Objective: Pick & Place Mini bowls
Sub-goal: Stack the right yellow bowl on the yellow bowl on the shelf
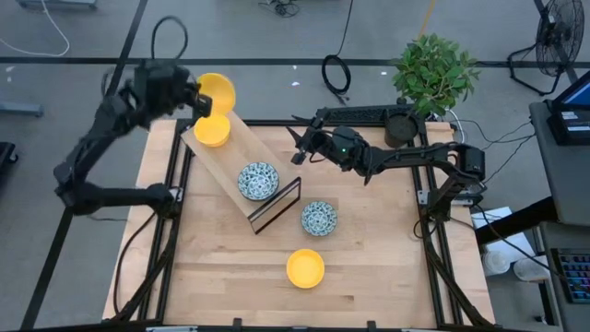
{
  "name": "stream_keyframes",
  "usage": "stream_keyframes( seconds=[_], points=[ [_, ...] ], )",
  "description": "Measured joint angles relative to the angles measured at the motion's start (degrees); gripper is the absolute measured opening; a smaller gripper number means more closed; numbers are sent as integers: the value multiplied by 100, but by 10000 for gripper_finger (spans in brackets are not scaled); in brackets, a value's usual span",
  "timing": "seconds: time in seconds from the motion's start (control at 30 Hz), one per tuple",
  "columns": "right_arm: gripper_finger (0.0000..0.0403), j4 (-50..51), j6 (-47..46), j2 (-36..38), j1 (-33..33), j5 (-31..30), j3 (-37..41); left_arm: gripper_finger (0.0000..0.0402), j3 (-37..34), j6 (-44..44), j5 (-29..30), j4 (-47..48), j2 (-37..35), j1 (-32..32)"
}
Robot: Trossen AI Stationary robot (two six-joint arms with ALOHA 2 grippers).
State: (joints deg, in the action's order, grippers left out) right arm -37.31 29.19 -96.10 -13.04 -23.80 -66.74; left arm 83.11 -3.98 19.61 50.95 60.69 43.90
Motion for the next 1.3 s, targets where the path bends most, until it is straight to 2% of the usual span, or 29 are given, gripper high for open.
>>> stream_keyframes(
  seconds=[0.1,0.17,0.27,0.47,0.6,0.93,1.3],
  points=[
    [145,43,0,17,0,-8,0,3,963,62,-1245,1258,658,636],
    [145,83,0,18,0,-12,0,3,1359,329,-1971,2057,1059,1010],
    [146,170,0,18,0,-14,0,3,1582,543,-2469,2804,1522,1405],
    [148,474,-5,169,0,-12,-2,3,1577,841,-2441,3559,2071,1984],
    [150,701,-199,292,0,0,-2,3,1579,931,-2761,3560,2173,2252],
    [145,853,-256,329,0,7,-2,3,1094,822,-2827,3380,2207,2272],
    [142,910,-300,329,2,9,-2,3,937,405,-2360,3121,2216,2149]
  ],
)
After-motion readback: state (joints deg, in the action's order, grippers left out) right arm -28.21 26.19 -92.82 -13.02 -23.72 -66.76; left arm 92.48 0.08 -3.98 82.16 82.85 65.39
